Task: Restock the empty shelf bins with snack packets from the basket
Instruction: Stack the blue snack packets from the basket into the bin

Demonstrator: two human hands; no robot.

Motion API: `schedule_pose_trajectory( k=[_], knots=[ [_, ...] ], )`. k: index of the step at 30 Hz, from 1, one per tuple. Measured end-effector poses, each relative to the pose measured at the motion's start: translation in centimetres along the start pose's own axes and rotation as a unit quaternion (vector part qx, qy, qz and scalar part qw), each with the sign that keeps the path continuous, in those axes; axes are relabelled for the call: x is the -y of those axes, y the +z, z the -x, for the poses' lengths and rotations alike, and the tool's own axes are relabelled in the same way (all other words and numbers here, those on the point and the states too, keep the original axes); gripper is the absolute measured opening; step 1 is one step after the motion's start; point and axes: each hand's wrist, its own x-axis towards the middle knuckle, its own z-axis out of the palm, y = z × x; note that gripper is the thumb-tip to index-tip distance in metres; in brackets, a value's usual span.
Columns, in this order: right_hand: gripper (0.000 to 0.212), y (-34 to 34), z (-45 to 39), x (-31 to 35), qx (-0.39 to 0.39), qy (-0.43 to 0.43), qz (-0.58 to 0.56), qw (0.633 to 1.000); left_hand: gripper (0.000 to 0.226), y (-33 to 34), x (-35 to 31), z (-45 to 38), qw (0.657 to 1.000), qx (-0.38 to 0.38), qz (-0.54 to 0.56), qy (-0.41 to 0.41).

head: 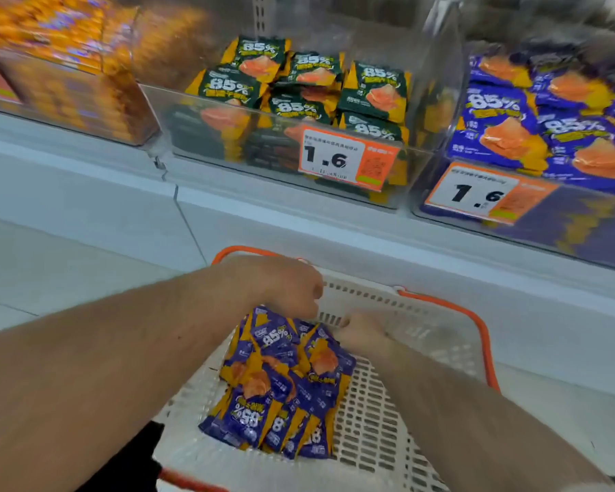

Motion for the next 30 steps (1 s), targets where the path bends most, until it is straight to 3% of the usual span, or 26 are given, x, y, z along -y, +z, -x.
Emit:
schedule_pose_trajectory(
  k=[2,5,6,9,11,13,16,19,22,24,26,30],
  knots=[
    [0.012,3.2,-1.3,-1.7,0.062,0.041,-0.025,0.997,0.034,0.3,0.3,-0.7,1.0,-0.003,0.013,0.005],
    [0.071,6.1,-2.1,-3.2,0.092,0.095,-0.045,0.99,0.033,0.6,1.0,-1.3,1.0,0.028,0.004,-0.011],
    [0.081,7.1,-2.9,-4.0,0.089,0.11,-0.041,0.989,0.033,0.7,1.1,-1.3,0.999,0.04,0.002,-0.021],
    [0.089,9.3,-3.8,-5.5,0.061,0.131,-0.036,0.989,0.035,1.1,1.3,-1.8,0.998,0.063,0.003,-0.027],
    [0.085,9.8,-3.8,-6.0,0.026,0.148,-0.028,0.988,0.035,1.2,1.3,-2.1,0.998,0.064,0.014,-0.023],
    [0.058,9.3,-3.1,-5.7,0.01,0.14,-0.008,0.99,0.026,1.3,1.1,-2.4,0.998,0.062,0.021,-0.019],
    [0.018,8.2,-2.3,-4.9,0.024,0.056,0.009,0.998,0.009,1.4,0.7,-2.6,0.998,0.057,0.024,-0.011],
    [0.029,5.7,-1.0,-3.1,0.051,-0.018,0.035,0.998,0.016,1.2,0.3,-2.2,0.998,0.053,0.031,-0.012],
    [0.014,2.2,0.6,-1.1,0.065,-0.061,0.053,0.995,0.018,0.6,0.2,-1.5,0.999,0.041,0.027,-0.008],
    [0.056,-0.2,1.6,0.2,0.071,-0.055,0.056,0.994,0.019,0.0,0.2,-1.1,0.999,0.029,0.037,-0.007],
    [0.079,-3.2,3.4,1.7,0.08,-0.064,0.054,0.993,0.035,-0.6,-0.2,-0.5,0.996,0.019,0.083,-0.006],
    [0.068,-10.1,7.3,4.0,0.052,-0.103,0.084,0.99,0.057,-1.6,-1.6,0.5,0.974,-0.054,0.221,-0.022]
  ],
)
